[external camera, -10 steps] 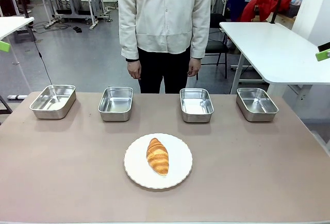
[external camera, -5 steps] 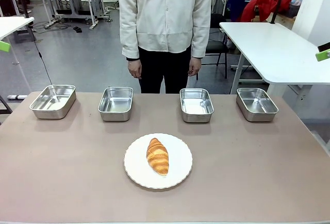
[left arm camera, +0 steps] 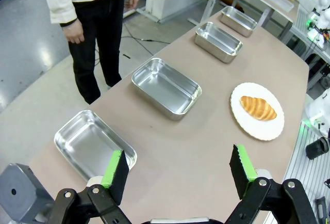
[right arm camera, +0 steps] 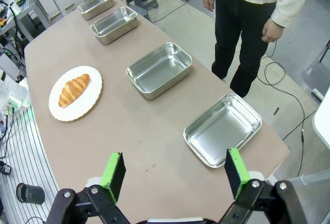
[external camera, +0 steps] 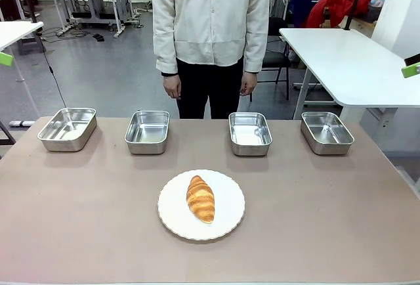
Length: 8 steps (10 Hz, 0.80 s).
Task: Place the bread in the container.
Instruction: Place the Butter Roll into the Airtight Container indicated by the human.
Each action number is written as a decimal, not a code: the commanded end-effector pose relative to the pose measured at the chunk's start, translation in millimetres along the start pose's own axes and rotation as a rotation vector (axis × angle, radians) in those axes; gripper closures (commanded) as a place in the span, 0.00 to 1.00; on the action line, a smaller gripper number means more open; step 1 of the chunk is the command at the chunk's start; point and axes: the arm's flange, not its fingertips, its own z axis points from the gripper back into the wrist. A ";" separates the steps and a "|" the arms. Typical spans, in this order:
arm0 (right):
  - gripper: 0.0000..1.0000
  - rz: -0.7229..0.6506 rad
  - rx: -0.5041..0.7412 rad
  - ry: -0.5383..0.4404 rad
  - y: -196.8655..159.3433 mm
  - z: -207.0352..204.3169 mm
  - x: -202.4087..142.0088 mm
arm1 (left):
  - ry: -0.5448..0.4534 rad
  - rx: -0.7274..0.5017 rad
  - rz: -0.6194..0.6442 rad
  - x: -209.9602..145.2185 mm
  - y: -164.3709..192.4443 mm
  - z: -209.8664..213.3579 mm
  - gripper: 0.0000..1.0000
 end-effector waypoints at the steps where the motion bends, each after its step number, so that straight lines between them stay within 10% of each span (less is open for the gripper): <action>1: 0.00 0.006 0.000 -0.014 0.2 -0.1 1.6 | -0.006 -0.002 -0.005 0.9 -0.5 1.3 0.00; 8: 0.00 0.006 0.000 -0.014 0.2 -0.1 1.6 | -0.006 -0.002 -0.005 0.9 -0.5 1.3 0.00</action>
